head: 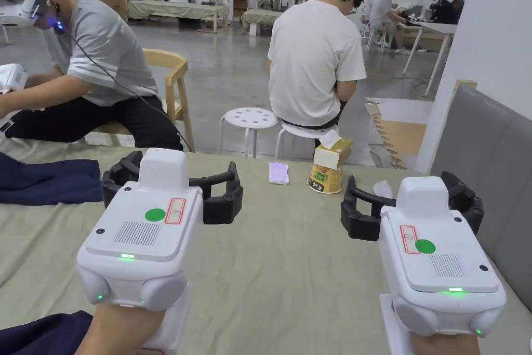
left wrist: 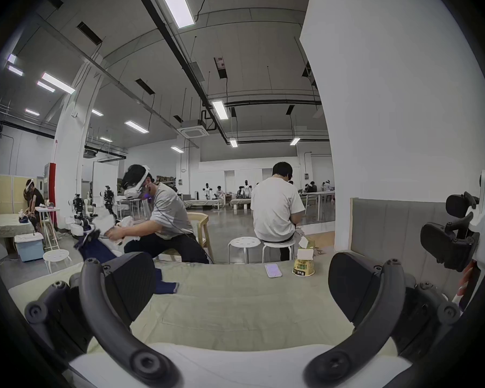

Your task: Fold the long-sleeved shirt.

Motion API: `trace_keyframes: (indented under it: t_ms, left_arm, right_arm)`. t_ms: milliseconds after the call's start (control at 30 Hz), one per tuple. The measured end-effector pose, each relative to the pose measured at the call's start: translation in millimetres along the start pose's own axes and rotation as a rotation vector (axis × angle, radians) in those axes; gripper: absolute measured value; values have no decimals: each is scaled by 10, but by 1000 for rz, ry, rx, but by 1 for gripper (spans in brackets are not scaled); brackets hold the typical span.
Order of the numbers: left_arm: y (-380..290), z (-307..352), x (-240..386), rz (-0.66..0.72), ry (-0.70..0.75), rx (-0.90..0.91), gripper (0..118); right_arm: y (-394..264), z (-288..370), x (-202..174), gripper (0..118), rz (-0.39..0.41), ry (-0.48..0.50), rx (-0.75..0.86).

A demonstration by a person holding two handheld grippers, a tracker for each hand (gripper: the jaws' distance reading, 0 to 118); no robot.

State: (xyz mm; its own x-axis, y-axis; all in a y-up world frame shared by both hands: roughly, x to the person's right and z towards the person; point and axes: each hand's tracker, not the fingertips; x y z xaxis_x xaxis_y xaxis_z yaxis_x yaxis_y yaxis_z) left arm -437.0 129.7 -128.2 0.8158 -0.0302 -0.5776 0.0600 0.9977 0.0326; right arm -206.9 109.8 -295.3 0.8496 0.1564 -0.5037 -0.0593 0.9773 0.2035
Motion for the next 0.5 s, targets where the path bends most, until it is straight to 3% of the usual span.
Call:
trace_keyframes:
  t_ms: [500]
  left_arm:
    - [57, 49, -21, 29, 2, 13, 111]
  right_arm:
    - [20, 11, 22, 118, -12, -19, -2]
